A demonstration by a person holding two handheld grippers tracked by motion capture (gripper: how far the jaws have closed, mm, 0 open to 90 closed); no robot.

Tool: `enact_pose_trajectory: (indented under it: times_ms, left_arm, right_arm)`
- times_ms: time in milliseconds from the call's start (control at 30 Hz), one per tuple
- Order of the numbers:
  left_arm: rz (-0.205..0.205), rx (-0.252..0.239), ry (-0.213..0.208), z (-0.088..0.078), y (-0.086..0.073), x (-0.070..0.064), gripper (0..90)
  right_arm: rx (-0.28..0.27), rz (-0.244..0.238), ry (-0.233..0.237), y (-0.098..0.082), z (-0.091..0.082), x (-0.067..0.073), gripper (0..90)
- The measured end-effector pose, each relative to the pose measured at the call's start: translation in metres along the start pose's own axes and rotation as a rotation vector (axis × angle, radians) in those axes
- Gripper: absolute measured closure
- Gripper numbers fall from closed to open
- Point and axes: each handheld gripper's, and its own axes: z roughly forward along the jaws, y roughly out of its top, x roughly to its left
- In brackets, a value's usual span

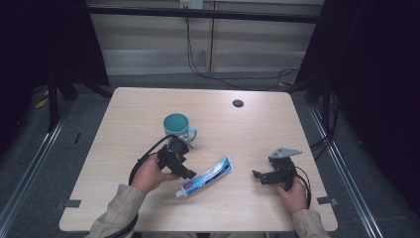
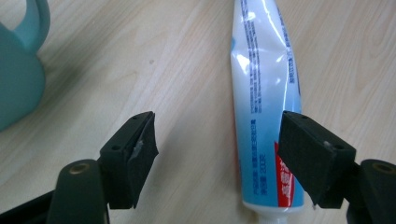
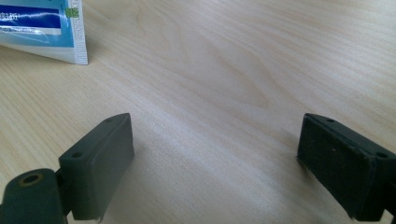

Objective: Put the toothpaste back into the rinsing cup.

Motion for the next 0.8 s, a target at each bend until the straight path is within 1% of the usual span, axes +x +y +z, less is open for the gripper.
enact_pose_trajectory:
  times_ms: [100,167,367,467,600,633,800]
  left_arm:
    - [0.007,-0.001,-0.007,0.001,0.006,-0.002,28.1]
    - [0.011,0.0,-0.002,0.002,0.009,-0.003,28.2]
    - [0.02,0.004,-0.018,0.008,0.019,-0.008,28.1]
    - [0.03,0.008,-0.016,0.01,0.022,-0.011,28.4]
    - [0.036,0.011,-0.022,0.014,0.025,-0.011,29.2]
    - [0.027,0.013,-0.02,0.015,0.025,-0.012,29.3]
    - [0.03,0.025,-0.016,0.02,0.027,-0.013,30.0]
  right_arm:
    - [0.0,-0.001,0.0,0.0,0.0,0.0,10.1]
    - [0.0,0.0,0.0,0.0,0.0,0.0,10.2]
    - [0.0,-0.001,0.0,0.0,0.0,0.0,10.1]
    - [0.0,-0.001,0.001,0.0,0.0,0.0,10.1]
    - [0.001,0.002,0.001,0.0,0.0,0.0,10.1]
    - [0.0,0.001,0.001,0.0,0.0,0.0,10.2]
    - [0.0,0.001,0.001,0.0,0.0,0.0,10.2]
